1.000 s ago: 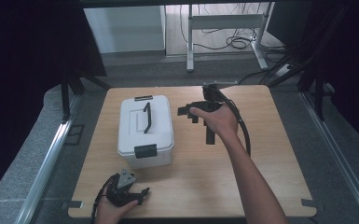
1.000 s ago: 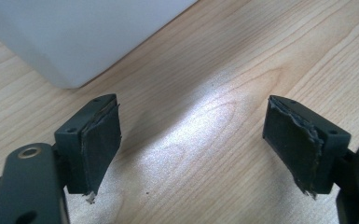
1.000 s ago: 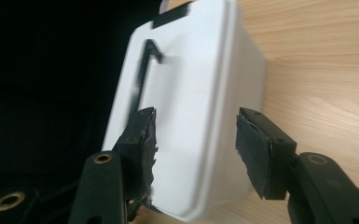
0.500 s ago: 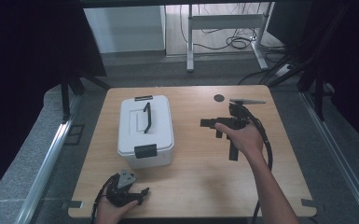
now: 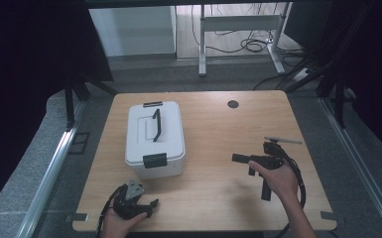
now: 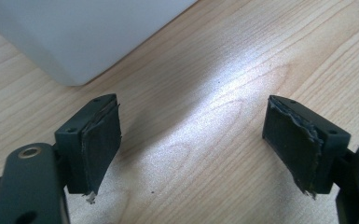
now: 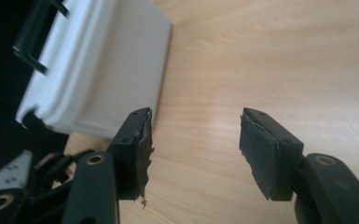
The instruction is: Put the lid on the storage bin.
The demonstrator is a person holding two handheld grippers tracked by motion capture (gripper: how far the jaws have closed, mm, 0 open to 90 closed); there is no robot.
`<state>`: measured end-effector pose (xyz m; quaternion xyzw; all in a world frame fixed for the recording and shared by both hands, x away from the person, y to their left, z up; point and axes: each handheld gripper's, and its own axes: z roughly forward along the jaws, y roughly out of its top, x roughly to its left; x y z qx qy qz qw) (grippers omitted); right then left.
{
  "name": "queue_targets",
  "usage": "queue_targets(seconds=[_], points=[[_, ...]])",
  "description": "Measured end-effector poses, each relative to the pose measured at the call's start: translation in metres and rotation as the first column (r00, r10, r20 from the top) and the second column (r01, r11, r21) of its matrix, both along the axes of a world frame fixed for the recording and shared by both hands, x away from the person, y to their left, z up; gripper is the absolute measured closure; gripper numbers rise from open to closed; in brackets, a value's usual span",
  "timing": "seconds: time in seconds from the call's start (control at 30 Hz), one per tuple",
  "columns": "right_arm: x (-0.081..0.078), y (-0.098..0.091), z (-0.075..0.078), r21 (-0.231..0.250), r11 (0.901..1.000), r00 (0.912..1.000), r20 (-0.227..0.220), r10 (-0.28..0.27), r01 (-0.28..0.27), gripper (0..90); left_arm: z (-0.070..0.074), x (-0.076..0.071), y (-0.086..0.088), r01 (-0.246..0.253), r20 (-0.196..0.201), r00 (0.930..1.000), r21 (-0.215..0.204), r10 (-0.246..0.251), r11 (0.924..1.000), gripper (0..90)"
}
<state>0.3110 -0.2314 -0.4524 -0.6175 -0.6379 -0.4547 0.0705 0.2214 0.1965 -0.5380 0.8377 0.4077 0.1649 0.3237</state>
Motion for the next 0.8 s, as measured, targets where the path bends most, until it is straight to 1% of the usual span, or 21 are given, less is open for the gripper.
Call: queue_targets(seconds=[0.17,0.2,0.27,0.33,0.4,0.6,0.67,0.8], points=[[-0.012,-0.011,-0.023,0.0,1.0,0.9995,-0.03,-0.008,0.008,43.6,0.0,0.001,0.0,-0.002,-0.001,1.0,0.004,0.002,1.0,19.4],[-0.013,-0.012,-0.026,-0.006,1.0,0.9991,-0.041,-0.007,0.007,43.6,0.0,0.001,-0.001,-0.001,0.001,1.0,0.005,0.001,1.0,19.4],[-0.015,-0.014,-0.03,-0.02,0.9998,0.9989,-0.046,-0.01,0.009,43.6,0.0,0.001,-0.001,0.0,0.003,1.0,0.003,0.0,1.0,19.4],[-0.015,-0.014,-0.032,-0.016,0.9998,0.9984,-0.055,-0.013,0.013,43.6,0.0,0.001,-0.001,0.0,0.004,1.0,0.004,0.0,1.0,19.4],[-0.015,-0.014,-0.034,-0.02,0.9997,0.9985,-0.054,-0.012,0.011,43.6,0.001,0.001,-0.001,0.001,0.004,1.0,0.004,-0.001,1.0,19.4],[-0.015,-0.013,-0.031,-0.012,0.9998,0.999,-0.042,-0.015,0.015,43.4,0.0,0.002,-0.004,0.006,0.007,1.0,0.011,-0.006,0.9999,19.4],[-0.015,-0.015,-0.031,-0.009,0.9998,0.999,-0.041,-0.02,0.02,43.4,-0.001,0.004,-0.005,0.006,0.012,0.9999,0.017,-0.006,0.9998,19.2],[-0.014,-0.019,-0.033,0.004,0.9996,0.9987,-0.044,-0.027,0.027,43.4,-0.002,0.011,-0.01,0.003,0.014,0.9999,0.007,-0.003,1.0,18.4]])
